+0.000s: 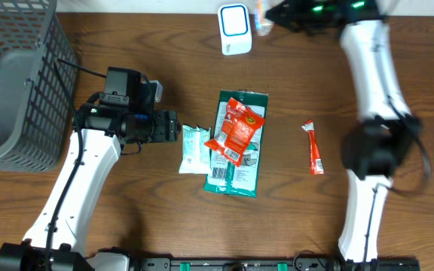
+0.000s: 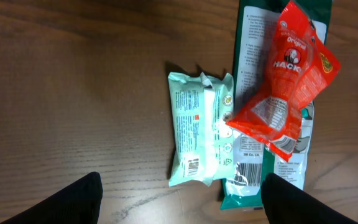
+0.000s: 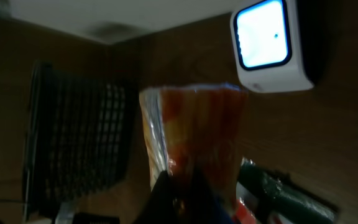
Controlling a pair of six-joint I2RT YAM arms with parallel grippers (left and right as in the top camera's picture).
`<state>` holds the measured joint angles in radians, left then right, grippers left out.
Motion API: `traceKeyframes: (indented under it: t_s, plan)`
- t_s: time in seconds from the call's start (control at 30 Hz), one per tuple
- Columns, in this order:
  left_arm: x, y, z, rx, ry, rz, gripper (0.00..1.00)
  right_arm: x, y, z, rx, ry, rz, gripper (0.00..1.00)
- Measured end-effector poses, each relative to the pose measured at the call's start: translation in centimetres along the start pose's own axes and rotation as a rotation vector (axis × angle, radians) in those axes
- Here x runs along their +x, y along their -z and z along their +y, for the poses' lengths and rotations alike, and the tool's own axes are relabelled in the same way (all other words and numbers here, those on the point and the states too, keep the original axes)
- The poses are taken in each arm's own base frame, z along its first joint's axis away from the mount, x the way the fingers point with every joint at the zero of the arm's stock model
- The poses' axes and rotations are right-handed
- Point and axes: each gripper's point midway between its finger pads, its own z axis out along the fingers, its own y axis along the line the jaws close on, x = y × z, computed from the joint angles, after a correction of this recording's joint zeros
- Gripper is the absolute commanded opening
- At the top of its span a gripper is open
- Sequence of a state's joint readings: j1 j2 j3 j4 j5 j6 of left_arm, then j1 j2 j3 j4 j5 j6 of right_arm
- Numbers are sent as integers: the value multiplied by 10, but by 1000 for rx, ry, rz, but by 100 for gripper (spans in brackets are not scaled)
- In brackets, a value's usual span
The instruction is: Scan the item barcode
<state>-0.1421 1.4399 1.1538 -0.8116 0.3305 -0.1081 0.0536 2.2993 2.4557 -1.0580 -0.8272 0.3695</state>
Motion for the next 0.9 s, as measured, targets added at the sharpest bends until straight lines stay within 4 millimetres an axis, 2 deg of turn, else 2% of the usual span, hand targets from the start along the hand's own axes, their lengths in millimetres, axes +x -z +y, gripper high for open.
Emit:
traceKeyframes:
  t_s: [0.07,0.13,0.23,0.3,0.43,0.57,0.83,0.9]
  plan:
    - [0,0,0,0,0,-1,82,17,46,15,105,72,0,2]
    - [0,0,0,0,0,0,82,34,82,19,218,130,10,3]
    - [0,0,0,0,0,0,82,58,121,-3,436,168,62,1]
    - [0,0,0,0,0,0,82,66,138,-33,600,139,97,1]
    - [0,0,0,0,0,0,82,82,171,-115,933,-16,188,1]
    - [0,0,0,0,0,0,82,94,192,-179,1129,-132,228,1]
    - [0,0,0,0,0,0,82,120,207,-281,1310,-308,175,1]
    - [0,0,0,0,0,0,82,129,212,-303,1331,-347,163,11]
